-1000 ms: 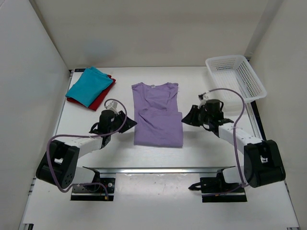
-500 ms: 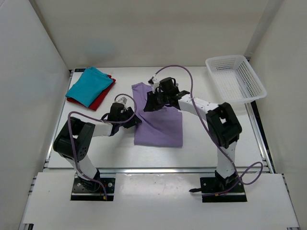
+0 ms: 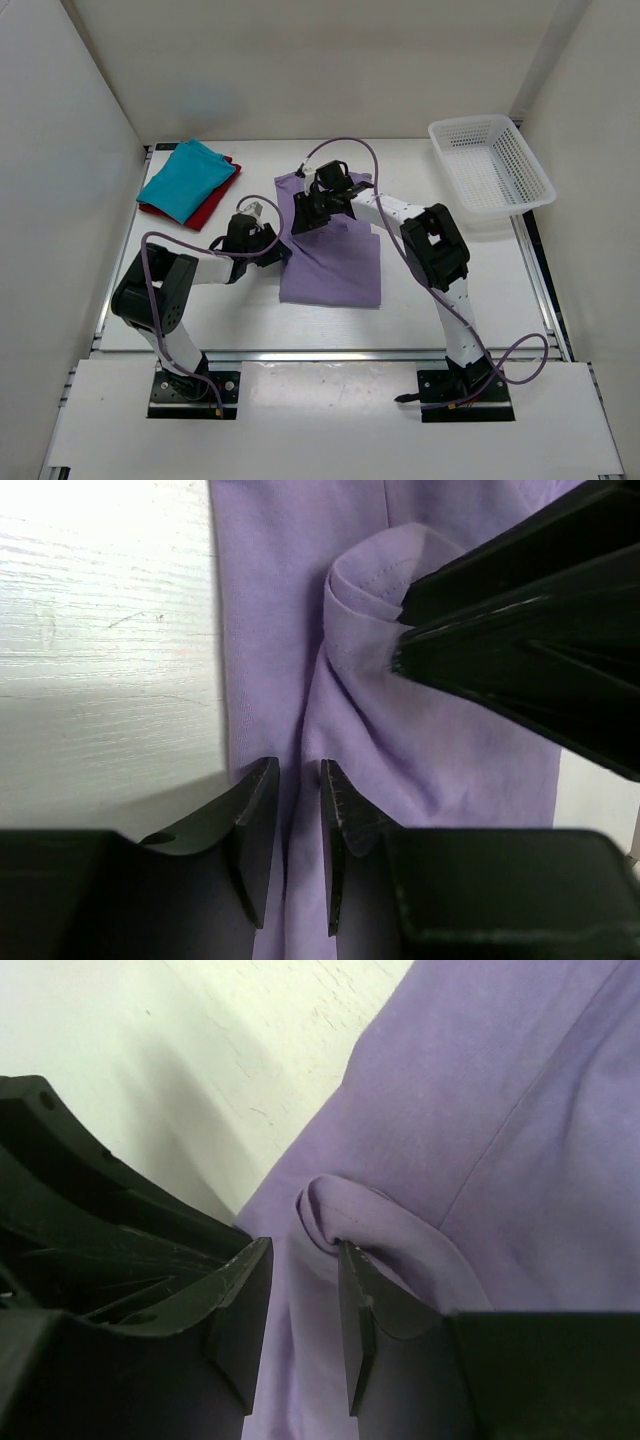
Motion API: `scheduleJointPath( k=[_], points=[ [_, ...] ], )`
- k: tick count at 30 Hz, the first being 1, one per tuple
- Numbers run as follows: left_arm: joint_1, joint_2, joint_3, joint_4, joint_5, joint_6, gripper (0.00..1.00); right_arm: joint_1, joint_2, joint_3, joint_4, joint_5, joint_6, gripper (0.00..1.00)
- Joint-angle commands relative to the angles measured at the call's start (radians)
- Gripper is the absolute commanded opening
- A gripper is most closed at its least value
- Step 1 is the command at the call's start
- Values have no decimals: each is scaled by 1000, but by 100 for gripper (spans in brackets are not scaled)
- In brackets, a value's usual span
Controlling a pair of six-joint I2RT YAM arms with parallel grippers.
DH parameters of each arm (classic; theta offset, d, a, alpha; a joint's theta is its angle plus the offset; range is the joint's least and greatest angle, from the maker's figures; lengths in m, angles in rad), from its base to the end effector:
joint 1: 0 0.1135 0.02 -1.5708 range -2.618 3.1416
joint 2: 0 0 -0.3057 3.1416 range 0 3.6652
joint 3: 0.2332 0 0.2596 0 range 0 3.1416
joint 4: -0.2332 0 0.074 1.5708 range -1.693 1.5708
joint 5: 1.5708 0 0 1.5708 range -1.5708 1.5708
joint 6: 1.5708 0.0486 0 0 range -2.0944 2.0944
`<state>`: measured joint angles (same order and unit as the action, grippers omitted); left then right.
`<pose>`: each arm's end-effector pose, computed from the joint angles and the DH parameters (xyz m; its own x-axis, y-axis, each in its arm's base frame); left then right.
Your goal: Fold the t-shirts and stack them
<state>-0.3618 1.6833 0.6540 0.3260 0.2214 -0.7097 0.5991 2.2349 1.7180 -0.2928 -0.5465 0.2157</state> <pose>0.3035 -0.1263 0.1532 -0.7859 -0.3823 -0.4860 -0.0134 0.7963 -0.6047 0.4295 0.3239 0.1979 -0.7506 -0.2911 -0.5932 -0.6318 0.5792 0.5152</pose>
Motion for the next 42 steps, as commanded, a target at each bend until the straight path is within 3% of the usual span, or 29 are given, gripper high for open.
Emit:
scheduleJointPath(
  k=[1,8,19,21,23,25,27,29,31,33,34,42],
  points=[
    [3,19,9,22,29,13,34,18,17,69,-31,6,-30,32],
    [-6,33,4,27,53,3,34,28,16,87,-49,74,-55,34],
    [-8,42,3,53,81,-7,21,34,51,118,-92,143,-82,35],
    [-12,44,3,51,79,-4,19,34,51,124,-80,146,-82,30],
    [-8,44,7,47,82,-7,12,41,48,127,-84,151,-73,14],
    [0,33,-8,47,87,-16,4,44,48,137,-72,132,-72,4],
    [11,18,-25,70,84,-30,0,28,43,156,-75,128,-65,0],
    [27,-7,-40,74,90,-37,0,19,43,161,-91,105,-64,3],
    [30,-20,-48,80,95,-42,0,15,48,158,-86,77,-56,12],
    [26,-17,-42,76,99,-39,0,15,60,155,-95,51,-59,36],
    [27,-16,-40,76,98,-42,0,19,68,158,-100,34,-59,39],
    [29,-13,-48,82,102,-45,0,25,80,140,-114,39,-76,37]
  ],
)
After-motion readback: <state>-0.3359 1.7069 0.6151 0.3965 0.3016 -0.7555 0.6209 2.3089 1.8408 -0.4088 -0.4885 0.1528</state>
